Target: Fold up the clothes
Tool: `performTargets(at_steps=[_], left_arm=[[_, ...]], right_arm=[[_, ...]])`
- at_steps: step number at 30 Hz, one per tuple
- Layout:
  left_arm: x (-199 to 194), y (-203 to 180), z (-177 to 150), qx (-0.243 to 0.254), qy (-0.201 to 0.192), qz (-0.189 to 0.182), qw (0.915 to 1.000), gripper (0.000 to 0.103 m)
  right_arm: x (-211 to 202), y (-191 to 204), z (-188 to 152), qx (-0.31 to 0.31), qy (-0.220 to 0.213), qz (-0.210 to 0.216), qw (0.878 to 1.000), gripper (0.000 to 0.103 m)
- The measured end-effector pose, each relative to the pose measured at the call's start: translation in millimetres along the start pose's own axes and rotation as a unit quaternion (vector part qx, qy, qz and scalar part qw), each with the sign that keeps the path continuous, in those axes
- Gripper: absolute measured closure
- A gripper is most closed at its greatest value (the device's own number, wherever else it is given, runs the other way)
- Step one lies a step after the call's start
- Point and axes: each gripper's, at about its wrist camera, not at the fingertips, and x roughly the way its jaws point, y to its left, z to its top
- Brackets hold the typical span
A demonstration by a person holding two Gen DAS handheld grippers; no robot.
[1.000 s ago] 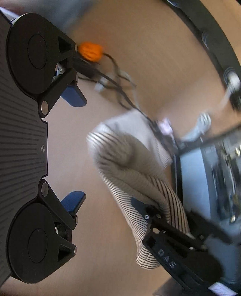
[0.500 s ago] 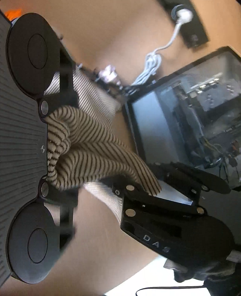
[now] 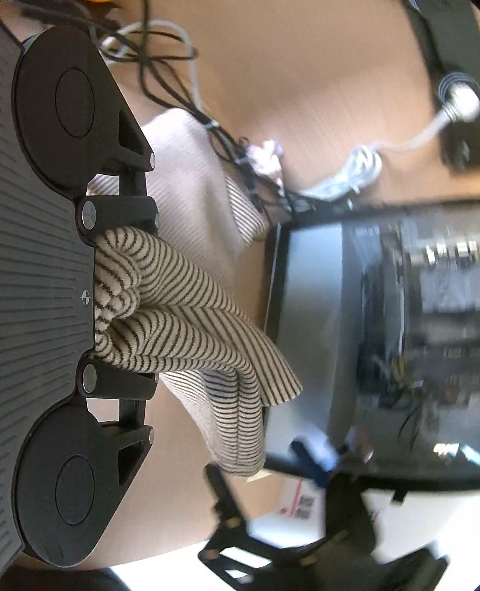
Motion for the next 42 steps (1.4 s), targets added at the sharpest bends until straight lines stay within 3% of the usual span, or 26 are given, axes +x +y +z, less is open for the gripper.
performTargets(at_steps=[3, 7, 11, 12, 14, 15, 16, 19, 25, 35, 40, 42], left_arm=[[-3, 10, -1, -0.028, 0.005, 0.007, 0.9996, 0.054], [-8, 21, -6, -0.063, 0.010, 0.011, 0.9979, 0.054], [-13, 18, -9, -0.074, 0.018, 0.020, 0.9969, 0.054], [-14, 15, -10, -0.074, 0.020, 0.023, 0.9968, 0.054], [-16, 10, -11, -0.074, 0.024, 0.030, 0.9965, 0.054], [-17, 8, -12, -0.074, 0.026, 0.033, 0.9964, 0.054], [-18, 5, -12, -0.073, 0.028, 0.036, 0.9962, 0.054], [-22, -3, -14, -0.073, 0.034, 0.046, 0.9957, 0.057], [-34, -26, -21, -0.069, 0.041, 0.057, 0.9951, 0.061], [-86, -84, -37, -0.083, 0.022, 0.005, 0.9962, 0.061], [-105, -76, -28, -0.118, -0.003, -0.021, 0.9928, 0.061], [-112, -72, -24, -0.132, -0.014, -0.031, 0.9907, 0.061]], right_arm=[[10, 12, -6, -0.025, -0.014, 0.000, 1.000, 0.018], [34, 16, 6, -0.031, -0.067, -0.022, 0.997, 0.018], [51, 19, 23, -0.063, -0.108, 0.012, 0.992, 0.018], [56, 22, 28, -0.077, -0.113, 0.026, 0.990, 0.021], [61, 30, 32, -0.107, -0.110, 0.052, 0.987, 0.042], [64, 34, 34, -0.122, -0.108, 0.065, 0.985, 0.060], [63, 38, 34, -0.132, -0.104, 0.070, 0.983, 0.070], [60, 46, 32, -0.153, -0.095, 0.082, 0.980, 0.077], [31, 46, 13, -0.171, -0.092, 0.093, 0.976, 0.079], [-40, 58, -10, -0.203, -0.086, 0.106, 0.970, 0.079], [-74, 54, -4, -0.235, -0.074, 0.136, 0.960, 0.079], [-66, 46, 11, -0.246, -0.079, 0.125, 0.958, 0.077]])
